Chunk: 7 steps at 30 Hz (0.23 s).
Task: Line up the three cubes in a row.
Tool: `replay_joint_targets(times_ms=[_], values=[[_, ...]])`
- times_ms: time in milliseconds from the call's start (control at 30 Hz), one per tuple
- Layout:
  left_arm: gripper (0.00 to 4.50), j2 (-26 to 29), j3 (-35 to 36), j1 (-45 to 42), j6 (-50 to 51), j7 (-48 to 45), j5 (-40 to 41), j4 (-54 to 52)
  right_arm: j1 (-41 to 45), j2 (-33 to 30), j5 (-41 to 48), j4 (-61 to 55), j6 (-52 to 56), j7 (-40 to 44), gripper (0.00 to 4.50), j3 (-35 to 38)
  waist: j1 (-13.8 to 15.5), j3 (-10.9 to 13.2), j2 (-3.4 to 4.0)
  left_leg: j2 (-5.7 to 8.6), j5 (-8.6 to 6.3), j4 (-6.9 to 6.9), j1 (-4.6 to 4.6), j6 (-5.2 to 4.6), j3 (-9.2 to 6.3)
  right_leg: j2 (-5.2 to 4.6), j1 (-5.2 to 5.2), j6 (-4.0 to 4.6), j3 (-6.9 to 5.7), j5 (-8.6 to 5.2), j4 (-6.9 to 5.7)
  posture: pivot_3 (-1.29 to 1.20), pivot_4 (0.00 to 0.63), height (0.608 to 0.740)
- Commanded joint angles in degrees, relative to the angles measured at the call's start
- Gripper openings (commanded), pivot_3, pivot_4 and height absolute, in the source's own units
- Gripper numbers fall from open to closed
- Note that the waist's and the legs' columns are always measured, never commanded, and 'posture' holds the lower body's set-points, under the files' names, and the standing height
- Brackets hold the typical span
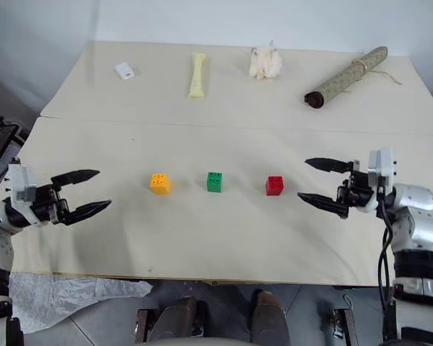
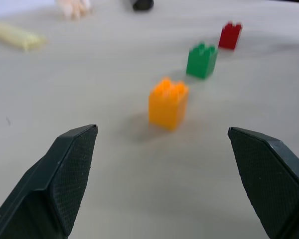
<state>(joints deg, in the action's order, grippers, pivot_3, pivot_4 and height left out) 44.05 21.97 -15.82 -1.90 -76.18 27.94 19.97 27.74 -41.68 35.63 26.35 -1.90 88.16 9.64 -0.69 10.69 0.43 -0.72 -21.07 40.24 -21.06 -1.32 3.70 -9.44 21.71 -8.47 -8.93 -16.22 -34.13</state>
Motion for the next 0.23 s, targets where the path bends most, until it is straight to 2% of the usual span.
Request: replay_joint_targets(times_ms=[33, 233], values=[[4.46, 0.81, -0.25, 1.2, -1.65, 0.47, -0.67, -1.85, 0.74, -1.27, 0.67, 2.58, -2.86, 4.34, 4.5, -3.36, -0.01, 0.0, 0.0, 0.01, 0.0, -0.03, -0.01, 0.0, 0.04, 0.0, 0.0, 0.0, -0.01, 0.0, 0.02, 0.0, 0.15, 0.74], [4.46, 0.74, -1.42, -0.64, -4.5, 0.83, -2.08, 1.43, 3.08, -1.78, 1.15, 5.8, -6.34, 4.34, 4.5, -6.82, -0.08, 0.0, 0.0, 0.01, 0.01, -0.04, -0.05, 0.01, 0.21, 0.01, 0.01, 0.0, -0.07, 0.0, 0.04, 0.0, 0.15, 0.74]])
